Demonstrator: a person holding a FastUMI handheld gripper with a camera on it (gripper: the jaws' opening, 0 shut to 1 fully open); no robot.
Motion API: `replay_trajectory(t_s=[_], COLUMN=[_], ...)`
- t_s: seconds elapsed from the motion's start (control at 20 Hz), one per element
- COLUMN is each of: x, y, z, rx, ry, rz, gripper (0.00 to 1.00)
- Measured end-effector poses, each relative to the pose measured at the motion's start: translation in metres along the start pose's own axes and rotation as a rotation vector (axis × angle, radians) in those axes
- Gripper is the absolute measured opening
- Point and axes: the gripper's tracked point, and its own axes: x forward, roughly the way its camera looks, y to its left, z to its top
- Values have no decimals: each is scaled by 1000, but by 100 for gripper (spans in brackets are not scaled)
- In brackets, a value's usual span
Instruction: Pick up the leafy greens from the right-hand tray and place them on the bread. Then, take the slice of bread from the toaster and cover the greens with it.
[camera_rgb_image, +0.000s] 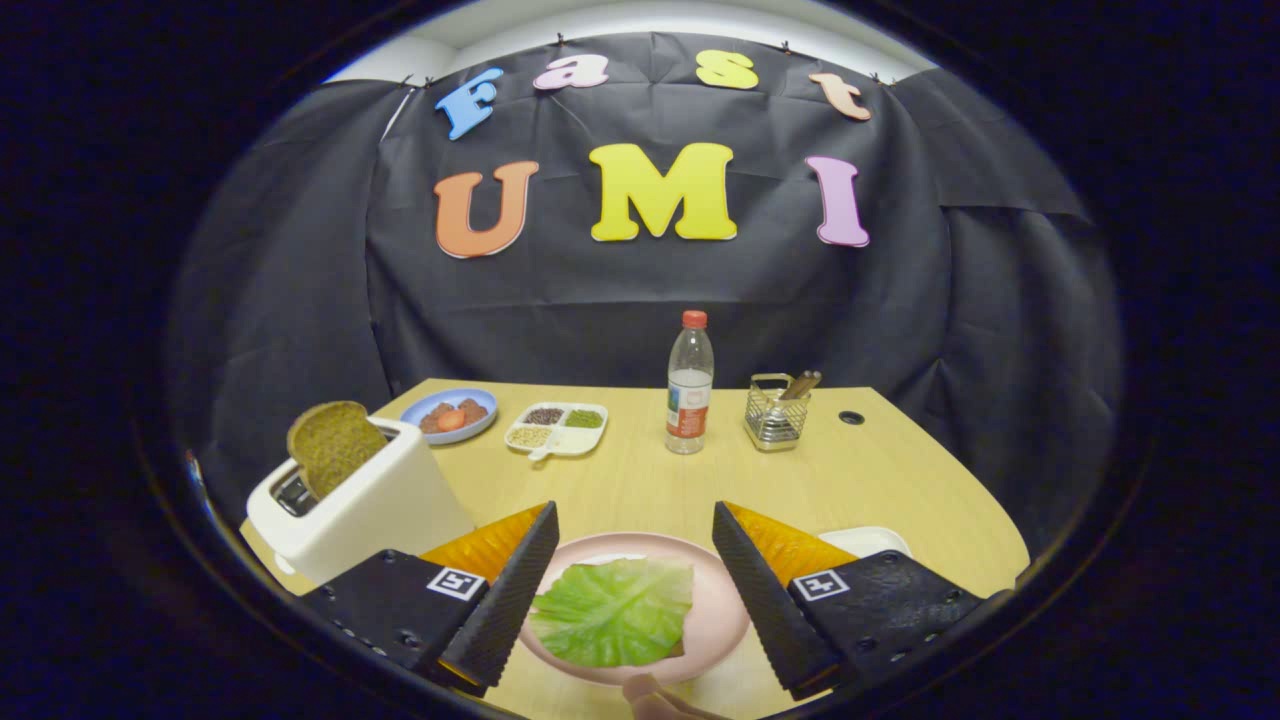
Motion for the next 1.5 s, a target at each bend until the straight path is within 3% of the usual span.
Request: replay_trajectory(t_s=[0.2, 0.6, 0.9, 1.15, 1.35, 1.5], x=[-24, -25, 0, 27, 37, 42], y=[50, 154, 210, 228, 232, 232], z=[29, 45, 34, 18, 14, 9], rx=[99, -29, -55, -51, -92, -100], ry=[8, 4, 63, 156, 200, 221], rz=[120, 179, 201, 160, 118, 102], gripper=[96, 96, 96, 96, 84, 67])
